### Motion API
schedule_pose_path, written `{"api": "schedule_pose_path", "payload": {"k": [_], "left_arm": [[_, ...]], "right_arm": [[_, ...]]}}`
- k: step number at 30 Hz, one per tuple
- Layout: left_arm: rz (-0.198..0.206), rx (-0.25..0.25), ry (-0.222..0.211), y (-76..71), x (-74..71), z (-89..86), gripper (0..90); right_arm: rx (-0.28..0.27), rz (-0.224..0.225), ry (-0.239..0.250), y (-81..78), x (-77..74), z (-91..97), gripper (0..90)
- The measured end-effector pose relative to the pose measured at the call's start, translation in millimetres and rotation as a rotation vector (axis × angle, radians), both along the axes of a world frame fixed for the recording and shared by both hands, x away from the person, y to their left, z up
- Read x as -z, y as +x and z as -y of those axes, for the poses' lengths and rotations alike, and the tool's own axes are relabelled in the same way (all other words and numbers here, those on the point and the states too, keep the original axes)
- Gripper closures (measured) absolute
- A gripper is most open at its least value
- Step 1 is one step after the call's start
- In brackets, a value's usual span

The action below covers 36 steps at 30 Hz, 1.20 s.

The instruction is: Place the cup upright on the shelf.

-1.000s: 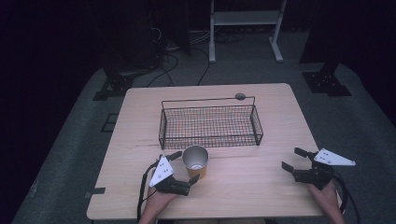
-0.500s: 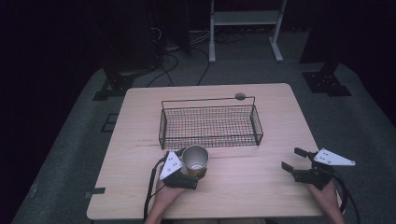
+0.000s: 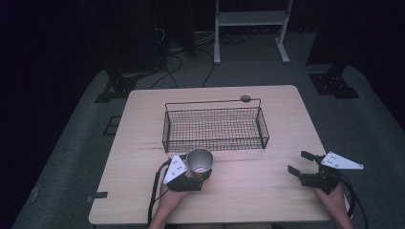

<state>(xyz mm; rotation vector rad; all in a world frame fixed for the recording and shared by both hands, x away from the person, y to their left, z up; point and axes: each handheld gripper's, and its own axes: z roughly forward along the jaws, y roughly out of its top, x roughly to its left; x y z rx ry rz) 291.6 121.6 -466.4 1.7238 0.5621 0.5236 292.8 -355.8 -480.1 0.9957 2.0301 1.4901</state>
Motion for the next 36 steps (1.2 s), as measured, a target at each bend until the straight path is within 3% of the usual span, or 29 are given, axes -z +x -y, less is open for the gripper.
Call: {"api": "schedule_pose_path", "payload": {"k": [12,14,19,31,36], "left_arm": [[0.046,0.02,-0.016,5.3,-24.0,1.1,13.5],[0.043,0.025,-0.039,7.4,-27.9,1.8,13.5],[0.062,0.038,-0.033,10.1,-36.7,5.4,13.6],[0.105,0.075,-0.057,25.9,-71.6,12.4,13.6],[0.109,0.074,-0.055,30.9,-76.8,15.6,13.6]], "right_arm": [[0.002,-0.001,0.002,0.1,0.0,0.2,13.7],[0.003,0.0,0.001,0.0,0.0,0.0,13.7],[0.003,0.0,0.002,0.1,0.0,0.2,13.7],[0.002,0.0,0.005,0.1,-0.1,0.4,13.7],[0.002,0.0,0.005,0.0,0.0,0.1,13.7]]}}
